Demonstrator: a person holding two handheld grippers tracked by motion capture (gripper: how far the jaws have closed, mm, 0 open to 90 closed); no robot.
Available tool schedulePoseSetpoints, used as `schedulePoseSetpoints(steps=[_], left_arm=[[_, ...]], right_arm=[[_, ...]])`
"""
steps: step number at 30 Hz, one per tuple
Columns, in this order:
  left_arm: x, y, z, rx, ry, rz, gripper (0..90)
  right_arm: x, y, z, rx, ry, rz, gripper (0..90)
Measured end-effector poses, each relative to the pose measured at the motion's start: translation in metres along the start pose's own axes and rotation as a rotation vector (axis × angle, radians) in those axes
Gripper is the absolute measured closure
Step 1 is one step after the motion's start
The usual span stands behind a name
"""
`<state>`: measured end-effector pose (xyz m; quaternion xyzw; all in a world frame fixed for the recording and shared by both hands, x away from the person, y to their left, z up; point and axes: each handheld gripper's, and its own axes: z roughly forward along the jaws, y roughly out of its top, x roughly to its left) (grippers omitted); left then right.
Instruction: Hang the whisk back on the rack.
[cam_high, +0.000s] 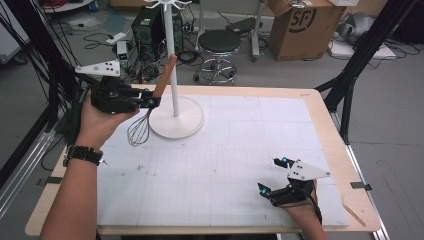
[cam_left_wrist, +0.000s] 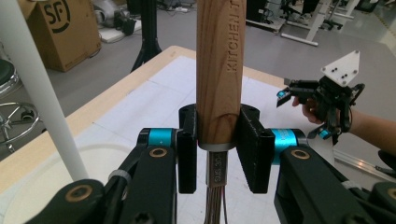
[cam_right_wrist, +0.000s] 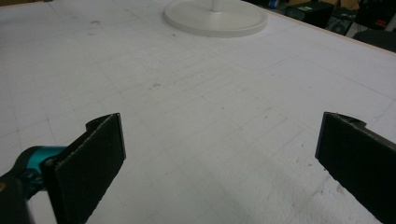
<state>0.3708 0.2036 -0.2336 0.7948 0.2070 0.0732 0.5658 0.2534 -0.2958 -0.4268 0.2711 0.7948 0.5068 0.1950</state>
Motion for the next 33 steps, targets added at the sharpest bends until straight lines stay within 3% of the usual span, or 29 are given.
schedulePoseSetpoints(steps=[5,16,27,33], left_arm=[[0.01,0.008,-0.004,-0.006,-0.014,-0.006,70.8],[0.026,0.028,-0.013,-0.002,0.016,-0.008,70.7],[0.037,0.053,-0.02,-0.047,0.026,-0.006,70.8],[0.047,0.06,-0.026,-0.046,0.049,-0.009,70.8]], right_arm=[[0.0,0.0,0.0,0.003,-0.002,0.0,0.5],[0.0,0.0,0.0,0.005,-0.002,0.001,0.5],[0.0,-0.001,-0.001,0.004,-0.003,0.002,0.5],[0.0,-0.001,-0.002,0.001,-0.006,0.005,0.5]])
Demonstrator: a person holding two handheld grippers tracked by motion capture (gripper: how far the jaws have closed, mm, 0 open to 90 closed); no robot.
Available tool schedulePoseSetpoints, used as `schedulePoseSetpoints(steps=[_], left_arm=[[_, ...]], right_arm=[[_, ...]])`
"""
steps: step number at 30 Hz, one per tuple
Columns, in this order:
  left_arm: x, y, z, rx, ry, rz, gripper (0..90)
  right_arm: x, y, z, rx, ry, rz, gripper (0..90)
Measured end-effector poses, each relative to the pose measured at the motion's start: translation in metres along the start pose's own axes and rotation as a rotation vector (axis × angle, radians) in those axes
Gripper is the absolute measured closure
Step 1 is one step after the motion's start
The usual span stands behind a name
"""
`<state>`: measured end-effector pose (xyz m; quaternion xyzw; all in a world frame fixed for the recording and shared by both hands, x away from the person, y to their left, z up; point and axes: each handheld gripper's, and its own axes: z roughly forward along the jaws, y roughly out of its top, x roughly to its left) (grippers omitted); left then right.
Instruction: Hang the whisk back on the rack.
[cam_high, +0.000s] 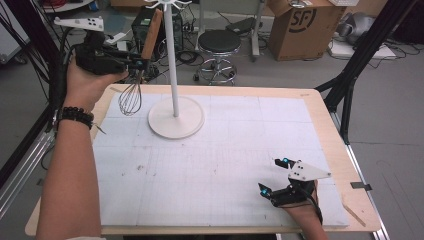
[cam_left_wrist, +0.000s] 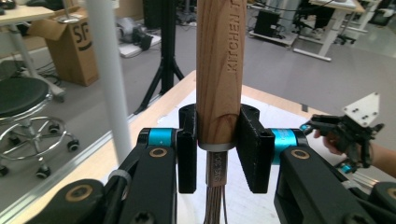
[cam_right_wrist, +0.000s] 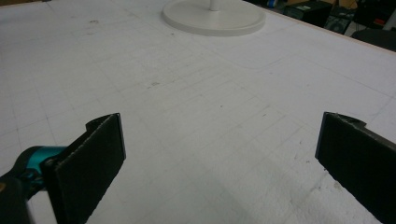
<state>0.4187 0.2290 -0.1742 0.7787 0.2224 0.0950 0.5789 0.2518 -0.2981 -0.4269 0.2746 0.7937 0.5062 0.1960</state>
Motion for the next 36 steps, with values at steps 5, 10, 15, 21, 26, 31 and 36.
schedulePoseSetpoints(steps=[5,10,15,21,26,31,36], left_arm=[[0.01,-0.002,-0.004,-0.026,-0.002,-0.015,70.8],[0.02,-0.006,-0.009,-0.036,0.024,-0.042,70.8],[0.03,-0.007,-0.015,-0.068,0.029,-0.059,70.8],[0.034,0.001,-0.011,-0.05,0.032,-0.039,70.8],[0.04,0.003,-0.009,-0.047,0.041,-0.039,70.8],[0.042,0.002,-0.006,-0.028,0.049,-0.041,70.9],[0.043,0.001,-0.001,-0.018,0.049,-0.043,70.8]], right_arm=[[-0.001,0.0,-0.001,-0.005,0.0,0.003,0.5],[-0.002,-0.001,-0.003,-0.007,-0.002,0.008,0.5],[-0.001,-0.001,-0.001,-0.001,-0.006,0.011,0.5],[-0.001,-0.001,0.001,0.003,-0.009,0.003,0.5],[0.0,-0.001,0.0,0.008,-0.01,0.007,0.5],[0.0,-0.001,0.0,0.007,-0.01,0.009,0.5],[0.0,-0.001,0.001,0.008,-0.008,0.009,0.5]])
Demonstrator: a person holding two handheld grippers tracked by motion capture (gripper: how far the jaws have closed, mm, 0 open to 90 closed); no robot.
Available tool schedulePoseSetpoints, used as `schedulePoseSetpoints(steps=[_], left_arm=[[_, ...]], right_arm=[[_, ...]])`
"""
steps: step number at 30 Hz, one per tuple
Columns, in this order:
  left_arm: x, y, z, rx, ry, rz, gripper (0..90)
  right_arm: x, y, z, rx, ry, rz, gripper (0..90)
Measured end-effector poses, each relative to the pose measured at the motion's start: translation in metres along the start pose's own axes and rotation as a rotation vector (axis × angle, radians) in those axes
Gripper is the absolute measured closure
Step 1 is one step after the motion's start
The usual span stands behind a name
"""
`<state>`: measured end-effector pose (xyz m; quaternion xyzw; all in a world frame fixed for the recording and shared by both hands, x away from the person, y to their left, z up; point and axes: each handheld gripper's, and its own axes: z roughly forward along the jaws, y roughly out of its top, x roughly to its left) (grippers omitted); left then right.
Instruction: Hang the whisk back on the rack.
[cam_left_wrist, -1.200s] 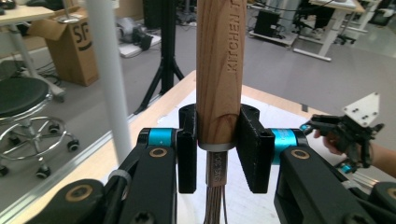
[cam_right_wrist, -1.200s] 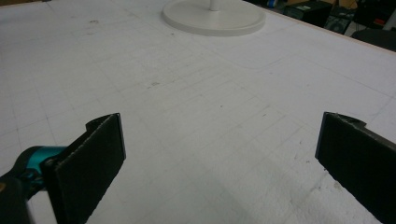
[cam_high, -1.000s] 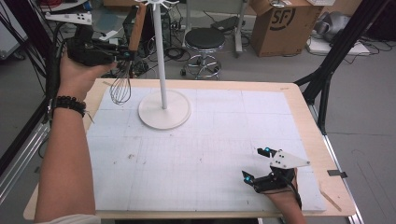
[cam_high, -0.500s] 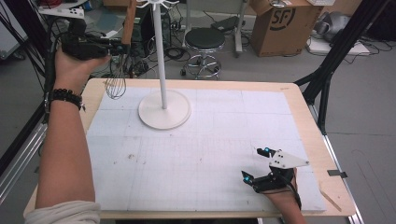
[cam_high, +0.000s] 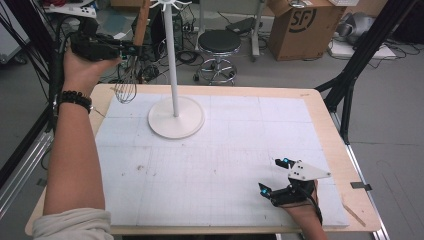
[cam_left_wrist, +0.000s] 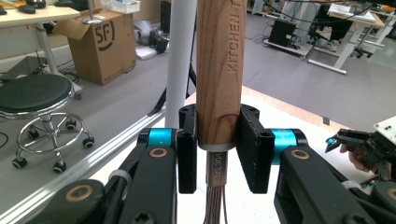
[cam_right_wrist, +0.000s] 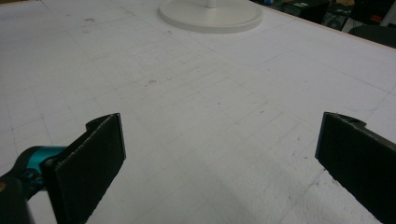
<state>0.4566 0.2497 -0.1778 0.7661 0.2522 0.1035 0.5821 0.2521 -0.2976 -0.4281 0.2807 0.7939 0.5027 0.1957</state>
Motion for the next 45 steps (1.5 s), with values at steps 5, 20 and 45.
schedulePoseSetpoints(steps=[5,20,45], left_arm=[[0.0,0.0,0.005,0.008,0.002,-0.004,70.8],[-0.006,0.0,0.033,0.079,0.02,0.005,71.1],[-0.034,-0.006,0.024,0.067,-0.007,0.021,37.1]], right_arm=[[0.0,0.0,-0.001,-0.001,-0.002,-0.003,0.5],[0.001,0.001,-0.001,-0.003,0.001,-0.004,0.5],[0.002,0.002,-0.001,-0.011,0.007,-0.008,0.5]])
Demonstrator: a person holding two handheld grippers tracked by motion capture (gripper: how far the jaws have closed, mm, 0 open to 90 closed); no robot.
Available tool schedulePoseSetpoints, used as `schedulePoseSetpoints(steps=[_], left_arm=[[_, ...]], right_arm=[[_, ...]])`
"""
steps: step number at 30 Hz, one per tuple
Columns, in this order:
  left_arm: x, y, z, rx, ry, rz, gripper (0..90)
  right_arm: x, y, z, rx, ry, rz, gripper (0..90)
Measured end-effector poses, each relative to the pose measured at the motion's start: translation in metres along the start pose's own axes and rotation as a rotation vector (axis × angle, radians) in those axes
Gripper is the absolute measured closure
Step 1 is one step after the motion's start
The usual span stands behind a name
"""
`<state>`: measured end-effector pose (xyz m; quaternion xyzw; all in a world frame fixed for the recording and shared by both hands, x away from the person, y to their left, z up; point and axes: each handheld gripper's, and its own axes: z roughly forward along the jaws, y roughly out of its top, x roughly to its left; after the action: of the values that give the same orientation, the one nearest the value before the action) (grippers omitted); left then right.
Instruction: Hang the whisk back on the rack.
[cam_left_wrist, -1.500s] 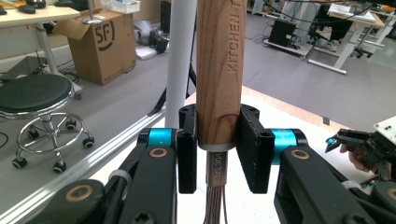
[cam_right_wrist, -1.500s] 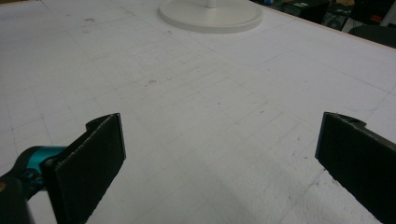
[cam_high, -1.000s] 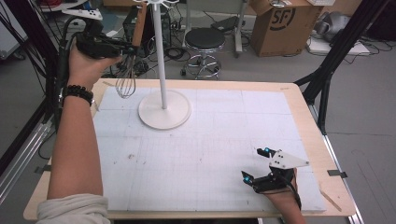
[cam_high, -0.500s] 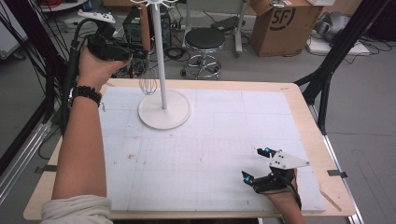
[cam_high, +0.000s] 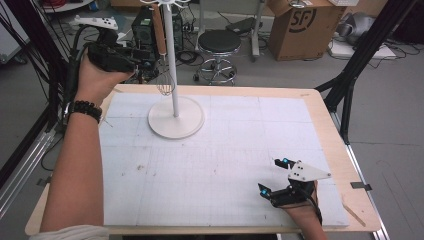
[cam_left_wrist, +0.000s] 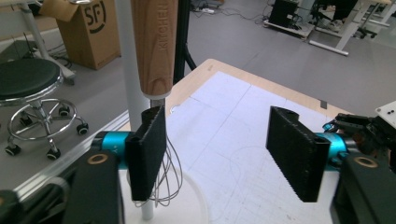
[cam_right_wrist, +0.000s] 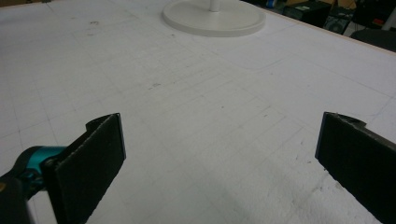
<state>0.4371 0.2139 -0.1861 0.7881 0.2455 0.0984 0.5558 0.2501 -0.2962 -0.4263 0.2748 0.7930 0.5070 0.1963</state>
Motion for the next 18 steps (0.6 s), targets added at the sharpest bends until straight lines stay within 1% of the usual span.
schedulePoseSetpoints(steps=[4,5,7,9,12,18], left_arm=[[-0.009,-0.003,0.0,-0.004,-0.011,0.017,33.2],[-0.011,-0.003,-0.001,0.001,-0.012,0.029,32.9],[-0.015,-0.005,-0.002,-0.004,-0.018,0.027,31.6],[-0.019,-0.007,-0.003,-0.011,-0.026,0.035,30.4],[-0.025,-0.011,-0.005,-0.009,-0.041,0.043,28.0],[-0.036,-0.018,-0.007,-0.006,-0.067,0.063,23.1]], right_arm=[[-0.001,0.0,-0.001,-0.001,0.001,0.006,0.5],[-0.001,0.0,-0.001,-0.005,0.0,0.003,0.5],[-0.001,0.001,-0.001,-0.008,-0.001,0.006,0.5],[-0.001,0.001,-0.001,-0.008,0.0,0.007,0.5],[-0.001,0.001,0.0,-0.008,0.001,-0.002,0.5],[-0.001,0.001,0.0,-0.01,0.0,-0.001,0.5]])
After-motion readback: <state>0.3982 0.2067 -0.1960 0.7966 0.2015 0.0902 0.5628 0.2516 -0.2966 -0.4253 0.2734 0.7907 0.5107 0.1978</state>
